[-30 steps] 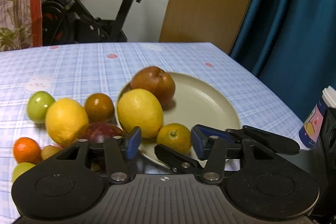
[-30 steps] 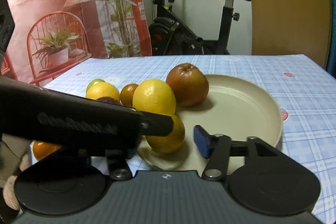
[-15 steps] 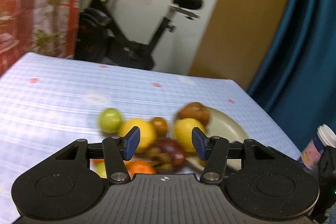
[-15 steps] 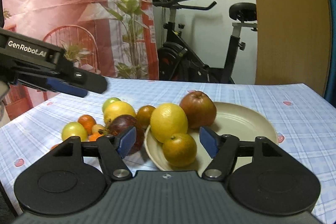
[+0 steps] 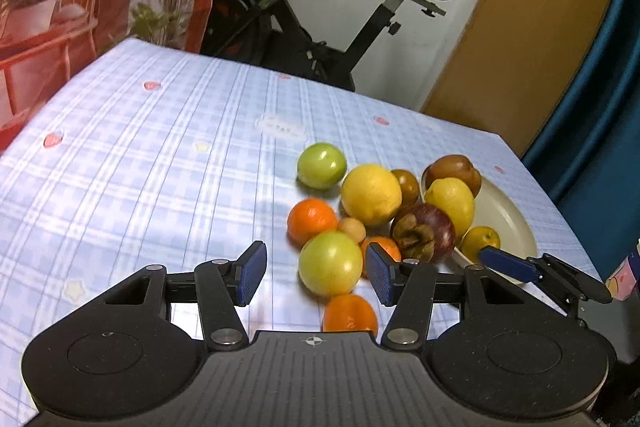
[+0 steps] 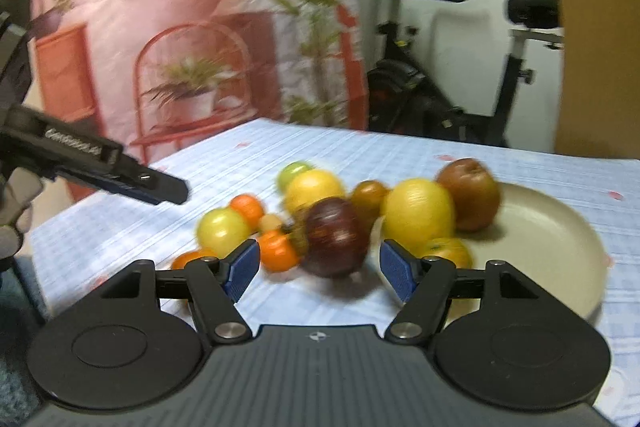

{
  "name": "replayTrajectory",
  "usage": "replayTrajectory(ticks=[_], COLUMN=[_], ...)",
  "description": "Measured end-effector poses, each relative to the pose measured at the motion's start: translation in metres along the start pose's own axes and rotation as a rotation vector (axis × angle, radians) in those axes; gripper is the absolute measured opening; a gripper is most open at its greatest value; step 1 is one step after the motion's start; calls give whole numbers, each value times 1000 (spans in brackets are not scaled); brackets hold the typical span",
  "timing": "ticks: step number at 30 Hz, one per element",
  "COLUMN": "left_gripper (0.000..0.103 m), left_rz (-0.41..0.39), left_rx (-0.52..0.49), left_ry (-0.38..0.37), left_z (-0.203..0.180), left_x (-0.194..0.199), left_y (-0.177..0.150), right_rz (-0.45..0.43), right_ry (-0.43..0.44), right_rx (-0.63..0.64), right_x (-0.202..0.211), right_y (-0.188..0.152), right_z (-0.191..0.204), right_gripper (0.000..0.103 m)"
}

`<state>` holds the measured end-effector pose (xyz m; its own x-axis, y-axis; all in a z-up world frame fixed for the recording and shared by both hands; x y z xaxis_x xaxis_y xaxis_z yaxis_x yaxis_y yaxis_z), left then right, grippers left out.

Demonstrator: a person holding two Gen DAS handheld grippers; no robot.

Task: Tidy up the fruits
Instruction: 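Move the left tool back toward the fruit pile, then lower the left tool onto the dark purple mangosteen and close its fingers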

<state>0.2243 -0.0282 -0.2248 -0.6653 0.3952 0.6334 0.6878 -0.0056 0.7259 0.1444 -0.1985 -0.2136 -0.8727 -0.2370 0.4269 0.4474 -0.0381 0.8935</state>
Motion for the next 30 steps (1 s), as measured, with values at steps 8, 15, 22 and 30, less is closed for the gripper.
replayTrajectory(ticks=[8, 15, 22, 30], left_gripper=[57, 57, 57, 57], left_rz=[-11, -53, -62, -51], left_rx=[-7, -46, -57, -51], left_ry=[-39, -62, -80, -90], left_z=[-6, -20, -27, -29], left_x=[0, -9, -11, -18], left_y=[-10, 9, 14, 13], right_rz=[30, -5, 48, 117], right_ry=[11, -63, -33, -83], right_rx=[49, 49, 211, 441], right_x=[-13, -22, -47, -55], right_y=[-4, 16, 20, 5], right_z=[14, -3, 13, 21], right_gripper=[68, 68, 68, 68])
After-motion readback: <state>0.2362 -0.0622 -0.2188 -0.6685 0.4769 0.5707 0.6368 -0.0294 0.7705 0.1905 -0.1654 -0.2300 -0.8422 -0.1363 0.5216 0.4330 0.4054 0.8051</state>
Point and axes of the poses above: each gripper's, at about its wrist camera, not at the fingertips, and x roughly against the way its jaws point, z to its left, y to its top, the point moved 5 cm from there along -x, roughly the way its jaws point, and after that the axes turned 1 degree about -x, right-handed, at the moved point
